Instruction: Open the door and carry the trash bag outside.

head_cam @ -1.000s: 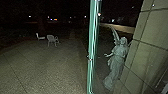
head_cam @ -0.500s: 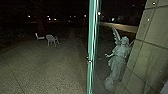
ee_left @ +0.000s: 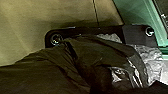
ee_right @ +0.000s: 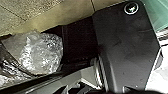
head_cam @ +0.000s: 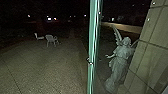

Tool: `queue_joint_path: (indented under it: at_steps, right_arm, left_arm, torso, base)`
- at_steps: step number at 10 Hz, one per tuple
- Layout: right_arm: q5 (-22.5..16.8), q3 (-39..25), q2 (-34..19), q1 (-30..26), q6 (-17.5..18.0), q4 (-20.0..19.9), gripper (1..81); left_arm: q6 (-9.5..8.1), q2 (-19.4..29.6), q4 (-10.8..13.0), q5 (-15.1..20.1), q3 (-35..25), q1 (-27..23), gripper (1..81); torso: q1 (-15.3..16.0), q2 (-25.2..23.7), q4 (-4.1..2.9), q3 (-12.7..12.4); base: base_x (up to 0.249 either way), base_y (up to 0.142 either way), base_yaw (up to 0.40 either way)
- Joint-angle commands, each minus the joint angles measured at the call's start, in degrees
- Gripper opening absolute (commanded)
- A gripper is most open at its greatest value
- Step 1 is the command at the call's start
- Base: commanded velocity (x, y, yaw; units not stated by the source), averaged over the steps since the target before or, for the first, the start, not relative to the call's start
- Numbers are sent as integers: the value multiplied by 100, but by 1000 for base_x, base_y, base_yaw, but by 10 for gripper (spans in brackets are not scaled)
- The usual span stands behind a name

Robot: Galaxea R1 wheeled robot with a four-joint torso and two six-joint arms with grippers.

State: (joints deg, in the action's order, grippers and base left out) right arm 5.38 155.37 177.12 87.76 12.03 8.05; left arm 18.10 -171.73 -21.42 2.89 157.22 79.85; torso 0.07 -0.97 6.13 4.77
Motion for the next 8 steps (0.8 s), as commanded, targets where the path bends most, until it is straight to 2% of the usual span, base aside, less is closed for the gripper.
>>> queue_joint_path:
  at_steps: [1,8]
  right_arm:
    - [-309,-60,72,-228,-43,57,811]
    - [-318,-60,72,-237,-43,57,811]
  left_arm:
    - [18,24,-38,353,10,-325,10]
    - [18,33,-38,353,10,-325,10]
  torso:
    - [0,0,0,0]
    - [0,0,0,0]
  base:
    - [90,0,0]
    - [90,0,0]
